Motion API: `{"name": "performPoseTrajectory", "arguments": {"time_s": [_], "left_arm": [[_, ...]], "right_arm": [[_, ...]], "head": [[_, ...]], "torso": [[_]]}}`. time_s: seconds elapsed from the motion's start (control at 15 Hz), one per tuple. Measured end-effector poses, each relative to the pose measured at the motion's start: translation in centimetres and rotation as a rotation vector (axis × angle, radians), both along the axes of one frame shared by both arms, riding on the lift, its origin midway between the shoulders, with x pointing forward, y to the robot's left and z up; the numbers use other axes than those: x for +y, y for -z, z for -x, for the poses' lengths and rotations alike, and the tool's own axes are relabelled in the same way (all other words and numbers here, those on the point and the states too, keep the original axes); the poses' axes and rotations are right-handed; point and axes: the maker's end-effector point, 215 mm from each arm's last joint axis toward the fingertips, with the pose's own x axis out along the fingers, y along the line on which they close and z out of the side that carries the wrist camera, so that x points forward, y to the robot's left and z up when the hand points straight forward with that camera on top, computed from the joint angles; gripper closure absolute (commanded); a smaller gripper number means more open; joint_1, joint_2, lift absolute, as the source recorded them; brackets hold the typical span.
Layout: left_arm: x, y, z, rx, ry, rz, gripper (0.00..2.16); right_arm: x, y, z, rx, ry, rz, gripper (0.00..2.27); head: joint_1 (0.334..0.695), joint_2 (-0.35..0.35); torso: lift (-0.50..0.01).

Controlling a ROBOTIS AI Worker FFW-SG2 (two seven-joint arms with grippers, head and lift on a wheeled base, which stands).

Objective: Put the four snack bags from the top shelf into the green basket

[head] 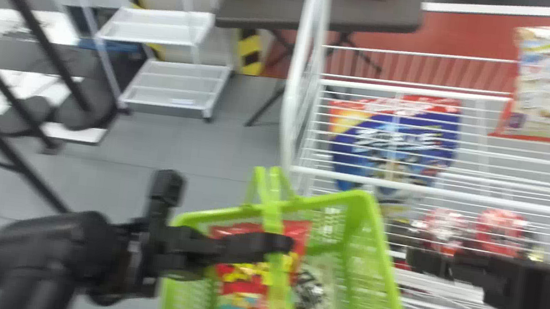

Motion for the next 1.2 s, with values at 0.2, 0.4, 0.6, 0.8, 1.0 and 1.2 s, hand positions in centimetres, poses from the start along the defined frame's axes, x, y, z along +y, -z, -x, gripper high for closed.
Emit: {"name": "performPoseTrajectory", "arguments": {"time_s": [0.2,0.4,0.6,0.8,1.0,1.2], "left_arm": [[0.0,-0.1,0.0,0.000,0.001,0.001,2.15],[0.0,0.0,0.1,0.002,0.001,0.001,2.15],[0.1,0.1,0.1,0.004,-0.002,0.002,2.15],[0.1,0.2,0.1,0.007,-0.003,0.002,2.15],[0.0,0.5,0.2,0.016,-0.006,0.003,2.15],[0.2,0.8,0.2,0.019,-0.011,0.001,2.15]], "right_arm": [[-8.8,-2.3,-8.0,-0.164,0.196,0.129,0.05],[-14.3,-3.6,-14.8,-0.295,0.298,0.263,0.05],[-16.8,-4.1,-20.7,-0.383,0.341,0.326,0.06],[-17.8,-3.8,-25.7,-0.463,0.357,0.363,0.06],[-17.8,-2.2,-28.7,-0.473,0.362,0.429,0.38],[-16.9,-1.0,-29.6,-0.448,0.338,0.450,2.09]], "head": [[0.695,-0.121],[0.695,-0.201],[0.695,-0.216],[0.695,-0.219],[0.695,-0.212],[0.695,-0.200]], "torso": [[0.000],[0.000],[0.000],[0.000],[0.000],[0.000]]}}
